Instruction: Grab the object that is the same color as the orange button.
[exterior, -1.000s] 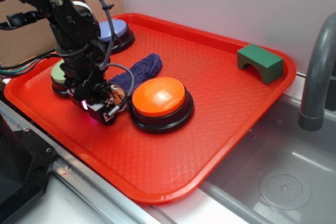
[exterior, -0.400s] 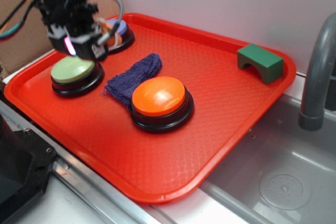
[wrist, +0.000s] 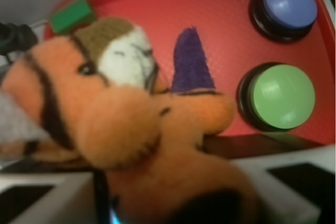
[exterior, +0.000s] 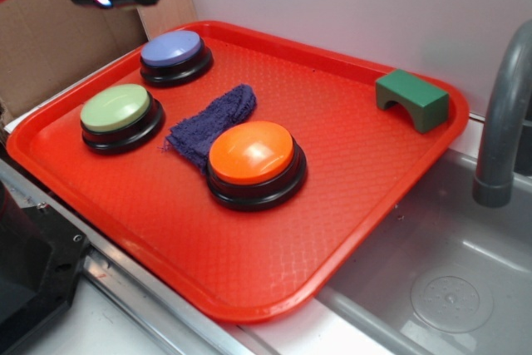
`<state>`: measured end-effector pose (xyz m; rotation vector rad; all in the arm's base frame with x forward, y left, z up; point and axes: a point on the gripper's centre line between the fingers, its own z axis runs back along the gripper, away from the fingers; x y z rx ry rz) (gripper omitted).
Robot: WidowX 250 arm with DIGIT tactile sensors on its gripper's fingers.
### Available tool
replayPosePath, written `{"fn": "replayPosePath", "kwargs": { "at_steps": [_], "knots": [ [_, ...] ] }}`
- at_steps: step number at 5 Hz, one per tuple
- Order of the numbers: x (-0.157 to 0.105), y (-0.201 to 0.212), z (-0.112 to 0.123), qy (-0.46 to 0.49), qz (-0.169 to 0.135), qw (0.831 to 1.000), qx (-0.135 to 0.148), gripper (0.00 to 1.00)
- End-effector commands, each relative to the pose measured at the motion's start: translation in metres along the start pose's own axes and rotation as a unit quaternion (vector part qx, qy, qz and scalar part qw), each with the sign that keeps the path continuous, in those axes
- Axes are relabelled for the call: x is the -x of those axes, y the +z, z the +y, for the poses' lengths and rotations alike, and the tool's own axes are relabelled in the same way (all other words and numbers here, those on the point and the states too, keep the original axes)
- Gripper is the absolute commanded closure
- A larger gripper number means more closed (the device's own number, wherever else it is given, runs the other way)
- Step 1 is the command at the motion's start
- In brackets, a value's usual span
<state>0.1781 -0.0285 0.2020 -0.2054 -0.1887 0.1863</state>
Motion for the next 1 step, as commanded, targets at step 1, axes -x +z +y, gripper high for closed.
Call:
{"fn": "replayPosePath", "kwargs": {
  "at_steps": [1],
  "knots": [
    [-0.0129, 0.0082, 0.0169, 0.041, -0.035, 0.998, -0.027, 1.00]
  ]
}}
